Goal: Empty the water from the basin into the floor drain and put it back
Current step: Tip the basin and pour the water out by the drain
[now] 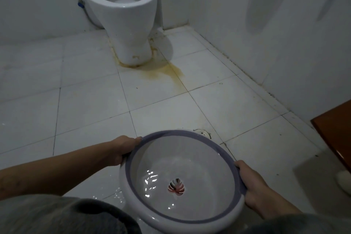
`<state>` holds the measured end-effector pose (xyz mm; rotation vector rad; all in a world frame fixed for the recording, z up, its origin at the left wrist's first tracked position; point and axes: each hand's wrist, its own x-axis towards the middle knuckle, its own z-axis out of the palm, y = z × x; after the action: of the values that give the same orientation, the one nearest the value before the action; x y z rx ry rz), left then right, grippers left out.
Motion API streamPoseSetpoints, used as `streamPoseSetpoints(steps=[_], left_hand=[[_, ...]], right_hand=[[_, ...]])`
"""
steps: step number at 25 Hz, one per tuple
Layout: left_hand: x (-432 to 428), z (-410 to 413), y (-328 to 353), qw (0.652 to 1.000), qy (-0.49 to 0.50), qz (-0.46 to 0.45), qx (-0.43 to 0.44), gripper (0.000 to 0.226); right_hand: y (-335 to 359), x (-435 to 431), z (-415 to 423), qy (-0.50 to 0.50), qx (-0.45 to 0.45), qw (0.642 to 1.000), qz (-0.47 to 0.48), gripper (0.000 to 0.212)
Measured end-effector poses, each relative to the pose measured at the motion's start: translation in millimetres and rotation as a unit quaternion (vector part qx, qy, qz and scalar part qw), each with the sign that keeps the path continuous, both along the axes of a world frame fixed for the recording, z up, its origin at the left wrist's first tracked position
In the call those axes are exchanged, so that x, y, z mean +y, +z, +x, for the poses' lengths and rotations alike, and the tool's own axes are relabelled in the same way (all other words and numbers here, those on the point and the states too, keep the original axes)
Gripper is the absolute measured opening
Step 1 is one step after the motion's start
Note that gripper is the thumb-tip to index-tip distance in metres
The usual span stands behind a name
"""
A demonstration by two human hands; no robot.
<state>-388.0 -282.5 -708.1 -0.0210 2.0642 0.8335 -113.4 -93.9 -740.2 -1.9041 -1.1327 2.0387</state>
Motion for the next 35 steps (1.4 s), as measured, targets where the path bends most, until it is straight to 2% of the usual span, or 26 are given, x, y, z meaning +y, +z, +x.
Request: streamPoseSetpoints(steps=[17, 35], left_hand=[[2.9, 22.1, -15.9, 0.999, 0.029, 0.036, -0.026, 0.04], [6.6, 24.6, -7.1, 0.996, 0.067, 0.047, -0.034, 0.046]], right_hand=[[12.3, 12.3, 18.7, 0.014, -0.005, 1.0, 0.016, 0.022], [12.6, 23.7, 13.5, 0.024, -0.002, 1.0, -0.009, 0.02]])
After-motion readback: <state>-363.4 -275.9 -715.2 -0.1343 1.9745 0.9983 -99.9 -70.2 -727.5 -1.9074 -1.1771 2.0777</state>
